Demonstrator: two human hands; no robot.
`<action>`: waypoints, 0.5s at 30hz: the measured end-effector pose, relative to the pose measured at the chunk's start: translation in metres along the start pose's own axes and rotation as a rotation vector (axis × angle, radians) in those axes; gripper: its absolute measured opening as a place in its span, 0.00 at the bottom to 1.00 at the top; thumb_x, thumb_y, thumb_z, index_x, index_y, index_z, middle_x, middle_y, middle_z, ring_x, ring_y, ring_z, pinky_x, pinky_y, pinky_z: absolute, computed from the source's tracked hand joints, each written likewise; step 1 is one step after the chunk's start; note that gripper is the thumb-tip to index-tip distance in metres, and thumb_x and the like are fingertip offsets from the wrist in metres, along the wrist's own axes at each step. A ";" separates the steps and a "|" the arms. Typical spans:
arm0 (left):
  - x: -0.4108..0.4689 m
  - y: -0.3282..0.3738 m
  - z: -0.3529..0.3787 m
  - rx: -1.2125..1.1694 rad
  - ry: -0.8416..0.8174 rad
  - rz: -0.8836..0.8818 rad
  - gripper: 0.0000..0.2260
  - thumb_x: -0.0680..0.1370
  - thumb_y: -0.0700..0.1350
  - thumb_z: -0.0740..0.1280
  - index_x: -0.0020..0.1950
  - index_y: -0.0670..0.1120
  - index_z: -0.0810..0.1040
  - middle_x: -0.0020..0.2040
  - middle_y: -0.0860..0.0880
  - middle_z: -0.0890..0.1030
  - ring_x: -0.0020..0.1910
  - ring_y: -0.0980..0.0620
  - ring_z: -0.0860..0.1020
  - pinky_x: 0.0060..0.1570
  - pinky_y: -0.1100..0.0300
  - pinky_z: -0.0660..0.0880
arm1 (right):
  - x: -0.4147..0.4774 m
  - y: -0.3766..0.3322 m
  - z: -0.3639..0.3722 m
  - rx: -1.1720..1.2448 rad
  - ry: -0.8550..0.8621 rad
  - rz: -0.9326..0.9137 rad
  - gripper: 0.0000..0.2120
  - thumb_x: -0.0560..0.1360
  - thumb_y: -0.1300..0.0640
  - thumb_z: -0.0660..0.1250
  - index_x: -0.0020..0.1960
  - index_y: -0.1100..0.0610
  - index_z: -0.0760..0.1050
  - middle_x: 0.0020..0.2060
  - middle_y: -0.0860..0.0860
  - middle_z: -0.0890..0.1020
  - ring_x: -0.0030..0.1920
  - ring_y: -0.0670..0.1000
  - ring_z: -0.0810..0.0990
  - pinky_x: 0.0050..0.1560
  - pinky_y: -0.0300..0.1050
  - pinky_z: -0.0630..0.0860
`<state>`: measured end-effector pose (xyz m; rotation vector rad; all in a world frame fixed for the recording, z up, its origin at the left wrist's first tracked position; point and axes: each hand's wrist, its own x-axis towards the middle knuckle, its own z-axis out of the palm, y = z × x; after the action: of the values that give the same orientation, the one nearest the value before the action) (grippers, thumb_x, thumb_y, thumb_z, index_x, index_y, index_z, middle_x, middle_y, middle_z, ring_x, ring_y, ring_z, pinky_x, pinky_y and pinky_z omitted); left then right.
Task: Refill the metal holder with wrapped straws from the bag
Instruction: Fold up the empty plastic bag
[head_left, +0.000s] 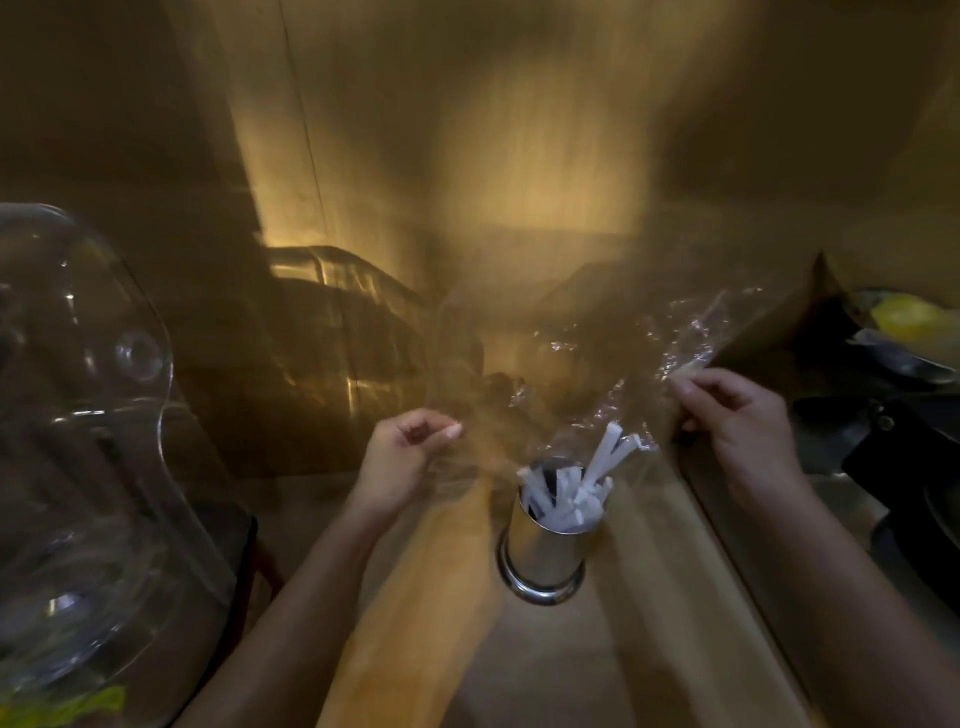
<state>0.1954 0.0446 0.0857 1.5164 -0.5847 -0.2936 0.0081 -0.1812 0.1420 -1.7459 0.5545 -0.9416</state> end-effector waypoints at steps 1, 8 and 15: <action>0.001 -0.002 -0.001 0.037 0.035 0.000 0.09 0.73 0.37 0.69 0.36 0.50 0.80 0.34 0.54 0.82 0.33 0.66 0.78 0.35 0.75 0.73 | 0.000 0.002 0.002 -0.026 -0.003 0.003 0.12 0.72 0.62 0.68 0.36 0.47 0.80 0.30 0.38 0.82 0.30 0.37 0.76 0.33 0.27 0.72; 0.008 0.010 -0.006 0.142 0.062 0.024 0.07 0.75 0.39 0.67 0.39 0.48 0.79 0.39 0.53 0.80 0.39 0.62 0.78 0.38 0.74 0.73 | 0.004 0.011 0.006 0.051 0.132 0.014 0.11 0.73 0.61 0.67 0.37 0.46 0.79 0.30 0.39 0.82 0.28 0.38 0.76 0.30 0.28 0.72; 0.013 0.018 0.010 0.009 -0.018 0.009 0.10 0.76 0.35 0.64 0.37 0.47 0.75 0.32 0.54 0.82 0.33 0.64 0.79 0.38 0.73 0.75 | 0.009 0.006 0.003 0.086 0.142 0.043 0.09 0.74 0.61 0.66 0.39 0.48 0.79 0.27 0.41 0.81 0.29 0.40 0.76 0.32 0.30 0.72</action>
<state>0.1979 0.0302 0.1053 1.5207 -0.6078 -0.2987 0.0163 -0.1882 0.1388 -1.5929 0.6312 -1.0494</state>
